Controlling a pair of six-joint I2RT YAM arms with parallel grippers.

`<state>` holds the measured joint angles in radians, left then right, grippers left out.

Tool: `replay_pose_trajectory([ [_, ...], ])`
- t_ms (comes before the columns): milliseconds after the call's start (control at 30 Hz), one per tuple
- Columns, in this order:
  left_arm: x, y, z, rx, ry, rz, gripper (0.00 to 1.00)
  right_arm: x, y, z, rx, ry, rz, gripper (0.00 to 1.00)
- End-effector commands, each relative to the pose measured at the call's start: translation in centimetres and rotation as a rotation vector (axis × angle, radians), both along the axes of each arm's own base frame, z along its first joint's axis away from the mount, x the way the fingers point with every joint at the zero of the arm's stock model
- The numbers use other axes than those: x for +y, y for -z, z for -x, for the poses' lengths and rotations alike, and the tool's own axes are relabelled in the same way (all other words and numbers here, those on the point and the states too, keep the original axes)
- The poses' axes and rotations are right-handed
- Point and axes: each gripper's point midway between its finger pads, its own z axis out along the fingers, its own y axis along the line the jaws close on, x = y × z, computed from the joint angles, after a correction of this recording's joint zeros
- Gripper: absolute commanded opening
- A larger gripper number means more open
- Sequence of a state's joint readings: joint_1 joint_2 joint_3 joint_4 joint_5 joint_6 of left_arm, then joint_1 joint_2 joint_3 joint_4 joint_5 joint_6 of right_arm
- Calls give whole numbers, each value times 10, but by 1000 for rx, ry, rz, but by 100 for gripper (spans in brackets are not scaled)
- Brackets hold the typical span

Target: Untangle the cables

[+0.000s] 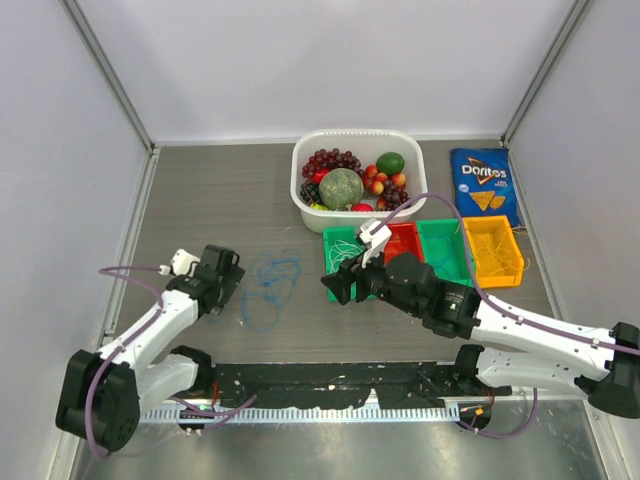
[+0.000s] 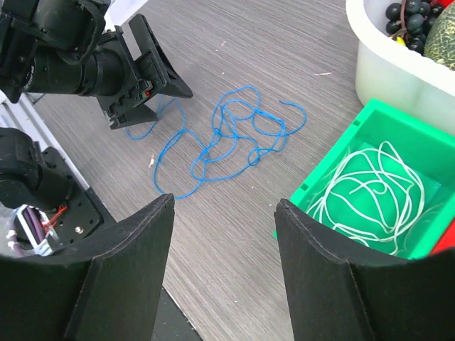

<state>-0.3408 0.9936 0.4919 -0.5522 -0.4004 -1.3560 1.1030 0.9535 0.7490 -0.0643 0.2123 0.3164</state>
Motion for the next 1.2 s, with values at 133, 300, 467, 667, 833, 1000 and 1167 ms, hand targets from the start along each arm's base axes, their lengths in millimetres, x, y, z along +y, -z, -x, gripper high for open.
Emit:
replay_pose_trajectory([
  [133, -32, 10, -33, -14, 38, 160, 67, -12, 14, -7, -25, 43, 79, 64],
  [300, -27, 10, -34, -23, 31, 141, 30, -14, 14, -8, -29, 52, 87, 64],
  [467, -2, -49, -31, -151, 27, 32, 0, -14, 16, -7, -22, 48, 101, 64],
  [667, -2, -159, -22, -458, 146, 32, 0, -6, 15, -7, -3, 35, 82, 64],
  [833, -10, -255, 3, -728, 254, 84, 0, 4, 16, -4, 27, 6, 74, 64],
  [1000, -28, -332, 28, -935, 403, 128, 0, 17, 13, 3, 54, -51, 48, 64],
  [1167, -36, -370, 48, -1005, 472, 168, 0, 33, -8, 6, 58, -97, -11, 68],
])
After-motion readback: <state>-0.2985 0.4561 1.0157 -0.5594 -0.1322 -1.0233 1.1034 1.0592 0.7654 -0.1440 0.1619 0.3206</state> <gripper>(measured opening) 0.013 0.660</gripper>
